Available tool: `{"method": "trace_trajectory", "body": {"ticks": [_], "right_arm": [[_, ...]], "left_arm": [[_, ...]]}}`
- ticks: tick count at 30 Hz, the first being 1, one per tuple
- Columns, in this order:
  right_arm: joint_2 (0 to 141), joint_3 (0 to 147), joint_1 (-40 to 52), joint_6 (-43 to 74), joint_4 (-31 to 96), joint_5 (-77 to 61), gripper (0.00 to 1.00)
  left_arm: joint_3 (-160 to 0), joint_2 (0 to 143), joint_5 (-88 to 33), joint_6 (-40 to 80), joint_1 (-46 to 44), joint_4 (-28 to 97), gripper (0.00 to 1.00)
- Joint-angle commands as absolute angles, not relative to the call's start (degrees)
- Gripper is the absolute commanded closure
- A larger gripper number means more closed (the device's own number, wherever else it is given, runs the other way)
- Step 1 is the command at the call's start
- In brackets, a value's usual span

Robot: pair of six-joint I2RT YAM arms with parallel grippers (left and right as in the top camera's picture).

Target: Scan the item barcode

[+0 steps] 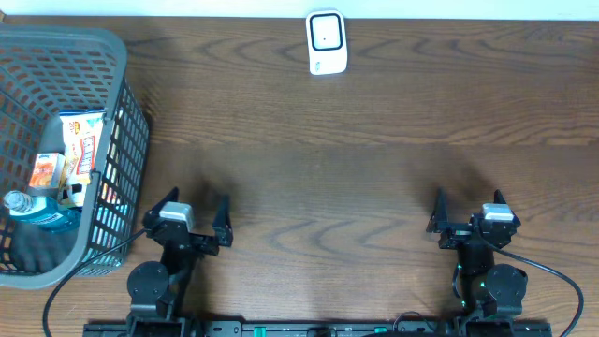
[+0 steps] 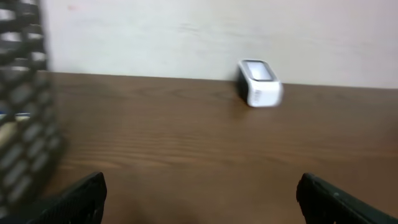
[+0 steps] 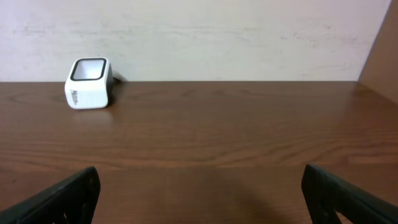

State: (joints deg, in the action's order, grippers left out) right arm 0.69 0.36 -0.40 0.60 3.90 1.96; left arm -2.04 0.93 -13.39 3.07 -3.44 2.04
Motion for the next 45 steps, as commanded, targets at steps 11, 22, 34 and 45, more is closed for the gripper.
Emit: {"method": "trace_trajectory", "body": {"ticks": [11,22,34,45], "right_arm": [[0.7,0.3,-0.3,-0.1,4.1,2.2,0.01],[0.7,0.3,-0.3,-0.1,4.1,2.2,0.01],[0.7,0.3,-0.3,-0.1,4.1,2.2,0.01],[0.7,0.3,-0.3,-0.1,4.1,2.2,0.01]], "left_arm": [[-23.0,12.3,-20.6,17.9,-3.6,3.1,0.02],[-59.6,38.0,-20.1,10.8,-3.6,31.9,0.02],[-71.2,46.7,-17.2,7.1,-3.6,47.2,0.02],[-91.0,62.5,15.0,19.0,-3.5,55.7,0.02]]}}
